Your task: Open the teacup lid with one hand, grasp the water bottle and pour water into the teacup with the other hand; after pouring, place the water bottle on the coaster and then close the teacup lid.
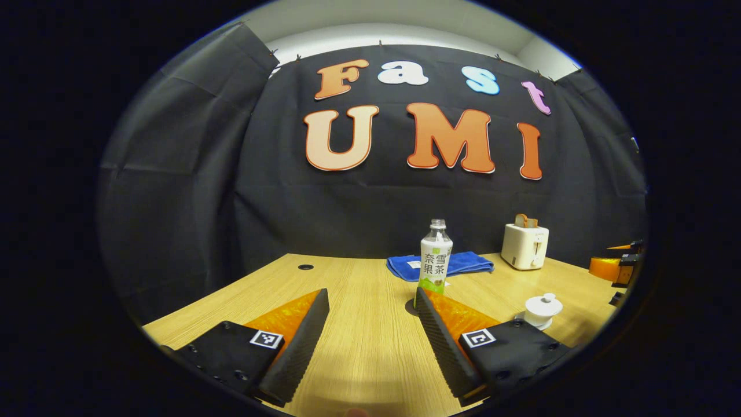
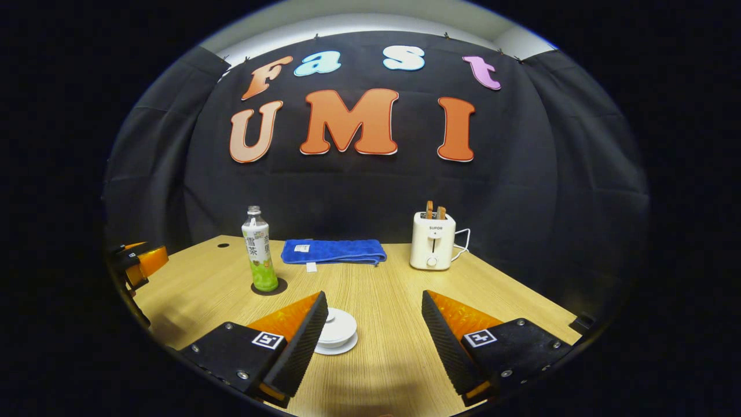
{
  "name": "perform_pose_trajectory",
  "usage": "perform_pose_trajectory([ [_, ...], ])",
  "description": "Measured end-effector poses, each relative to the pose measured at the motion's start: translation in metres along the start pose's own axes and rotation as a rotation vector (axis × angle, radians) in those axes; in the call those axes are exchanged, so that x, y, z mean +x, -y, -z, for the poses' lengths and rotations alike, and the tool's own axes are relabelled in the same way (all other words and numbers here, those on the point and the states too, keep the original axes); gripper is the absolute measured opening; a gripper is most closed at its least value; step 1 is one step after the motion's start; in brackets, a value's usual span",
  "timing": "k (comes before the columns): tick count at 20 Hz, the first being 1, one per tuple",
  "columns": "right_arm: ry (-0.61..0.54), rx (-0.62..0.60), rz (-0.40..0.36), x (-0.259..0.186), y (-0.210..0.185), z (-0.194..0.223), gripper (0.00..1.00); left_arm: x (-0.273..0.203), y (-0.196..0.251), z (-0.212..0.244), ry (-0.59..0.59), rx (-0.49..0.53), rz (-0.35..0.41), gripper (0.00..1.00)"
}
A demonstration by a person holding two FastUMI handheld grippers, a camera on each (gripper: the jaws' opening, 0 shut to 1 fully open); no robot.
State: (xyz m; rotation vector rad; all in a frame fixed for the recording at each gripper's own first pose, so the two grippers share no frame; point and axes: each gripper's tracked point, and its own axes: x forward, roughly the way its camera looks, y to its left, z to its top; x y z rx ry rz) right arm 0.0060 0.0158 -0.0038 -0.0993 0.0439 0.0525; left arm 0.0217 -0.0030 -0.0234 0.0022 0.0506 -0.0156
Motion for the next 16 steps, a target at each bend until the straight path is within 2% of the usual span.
perform_pose_trajectory([
  [8,-0.007,-0.013,-0.024,0.005,-0.013,0.004,0.97,0.0,-0.01,-0.001,0.011,-0.014,-0.014,0.94],
  [12,-0.007,-0.011,-0.019,0.007,-0.013,0.004,0.97,0.002,-0.012,-0.003,0.02,-0.014,-0.023,0.96],
  [16,-0.005,-0.015,-0.009,0.008,-0.013,0.005,0.97,0.002,-0.012,-0.001,0.015,-0.018,-0.021,0.94],
])
